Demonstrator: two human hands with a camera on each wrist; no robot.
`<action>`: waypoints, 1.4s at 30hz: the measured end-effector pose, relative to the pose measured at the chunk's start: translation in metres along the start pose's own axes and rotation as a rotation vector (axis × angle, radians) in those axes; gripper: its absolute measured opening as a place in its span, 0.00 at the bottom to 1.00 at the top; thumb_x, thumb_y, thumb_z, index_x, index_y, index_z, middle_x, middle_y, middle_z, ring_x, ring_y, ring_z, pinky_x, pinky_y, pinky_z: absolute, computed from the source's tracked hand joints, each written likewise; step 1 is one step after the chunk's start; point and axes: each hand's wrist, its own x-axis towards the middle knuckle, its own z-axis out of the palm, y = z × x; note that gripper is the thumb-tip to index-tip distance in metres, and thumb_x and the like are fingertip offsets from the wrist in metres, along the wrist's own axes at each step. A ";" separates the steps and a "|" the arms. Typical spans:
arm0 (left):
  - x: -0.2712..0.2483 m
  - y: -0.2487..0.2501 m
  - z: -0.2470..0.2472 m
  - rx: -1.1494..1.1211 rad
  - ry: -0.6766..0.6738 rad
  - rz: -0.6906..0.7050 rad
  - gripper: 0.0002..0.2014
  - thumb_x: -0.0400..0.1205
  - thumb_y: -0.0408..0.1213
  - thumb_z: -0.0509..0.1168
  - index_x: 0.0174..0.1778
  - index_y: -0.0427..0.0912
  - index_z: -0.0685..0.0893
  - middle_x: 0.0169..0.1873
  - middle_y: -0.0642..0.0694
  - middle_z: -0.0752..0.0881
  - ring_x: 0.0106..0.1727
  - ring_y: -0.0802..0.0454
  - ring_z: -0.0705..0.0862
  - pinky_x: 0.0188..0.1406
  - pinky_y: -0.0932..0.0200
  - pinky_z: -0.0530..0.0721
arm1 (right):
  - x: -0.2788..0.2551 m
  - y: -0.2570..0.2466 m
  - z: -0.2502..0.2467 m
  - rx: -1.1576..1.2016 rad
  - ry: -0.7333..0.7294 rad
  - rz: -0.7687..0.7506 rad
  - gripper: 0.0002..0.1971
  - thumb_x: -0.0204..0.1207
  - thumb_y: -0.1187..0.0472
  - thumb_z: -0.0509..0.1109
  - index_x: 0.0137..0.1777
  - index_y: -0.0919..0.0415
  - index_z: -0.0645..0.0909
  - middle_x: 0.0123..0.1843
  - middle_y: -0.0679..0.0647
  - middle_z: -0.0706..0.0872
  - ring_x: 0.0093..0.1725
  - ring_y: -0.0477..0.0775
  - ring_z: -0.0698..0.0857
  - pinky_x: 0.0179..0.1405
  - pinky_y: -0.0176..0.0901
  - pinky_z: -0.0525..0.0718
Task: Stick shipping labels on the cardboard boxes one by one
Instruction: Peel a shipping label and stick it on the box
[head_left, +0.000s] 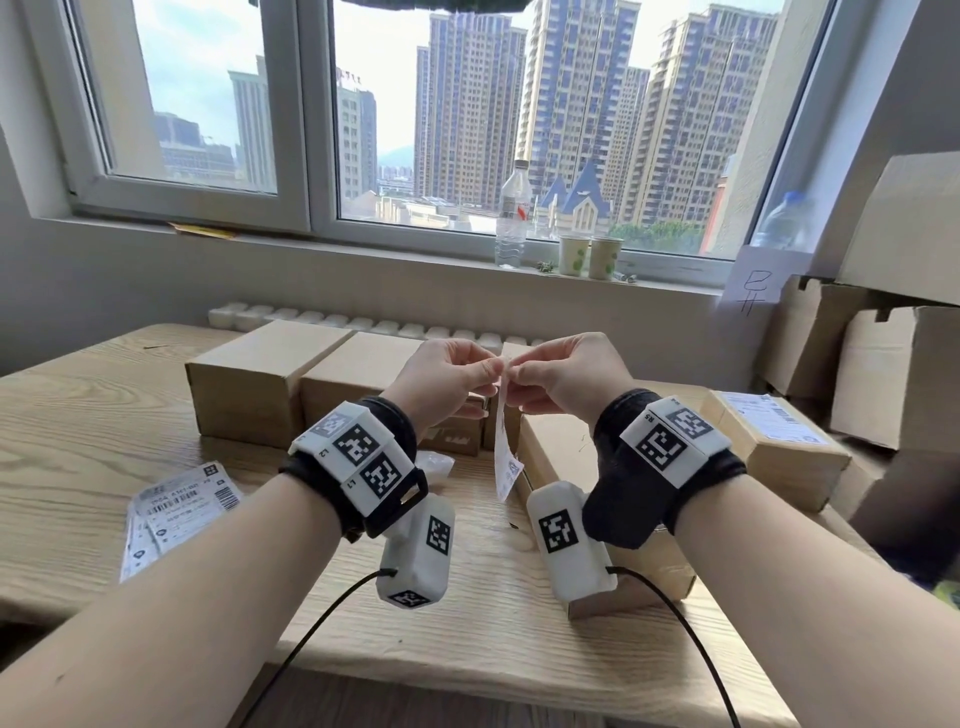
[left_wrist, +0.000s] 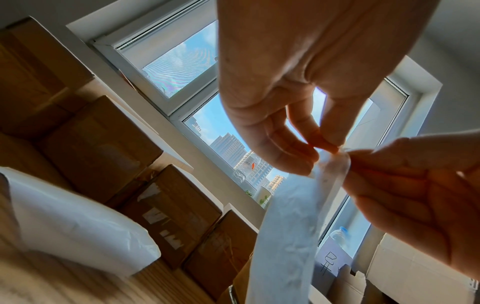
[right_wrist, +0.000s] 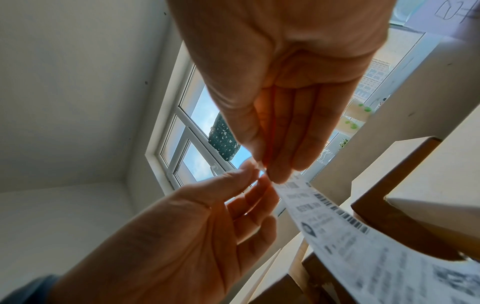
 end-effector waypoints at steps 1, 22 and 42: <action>0.000 0.000 0.000 -0.002 -0.003 0.002 0.07 0.81 0.38 0.66 0.48 0.37 0.82 0.44 0.41 0.86 0.43 0.53 0.85 0.36 0.64 0.87 | -0.001 0.000 0.000 0.001 0.002 -0.002 0.03 0.72 0.69 0.73 0.39 0.66 0.87 0.34 0.60 0.89 0.33 0.52 0.89 0.41 0.43 0.90; 0.004 -0.080 -0.068 0.617 0.229 -0.350 0.09 0.78 0.38 0.68 0.31 0.46 0.84 0.38 0.43 0.90 0.44 0.44 0.88 0.52 0.49 0.87 | -0.002 0.009 -0.030 0.269 0.149 0.103 0.04 0.77 0.72 0.66 0.44 0.68 0.82 0.35 0.61 0.88 0.25 0.50 0.88 0.34 0.42 0.89; -0.001 0.004 0.039 0.542 0.028 0.127 0.11 0.76 0.48 0.70 0.48 0.47 0.82 0.44 0.47 0.88 0.44 0.52 0.85 0.46 0.53 0.86 | -0.012 0.008 -0.042 0.524 0.166 0.019 0.06 0.77 0.75 0.66 0.40 0.67 0.81 0.27 0.59 0.89 0.28 0.52 0.90 0.34 0.41 0.90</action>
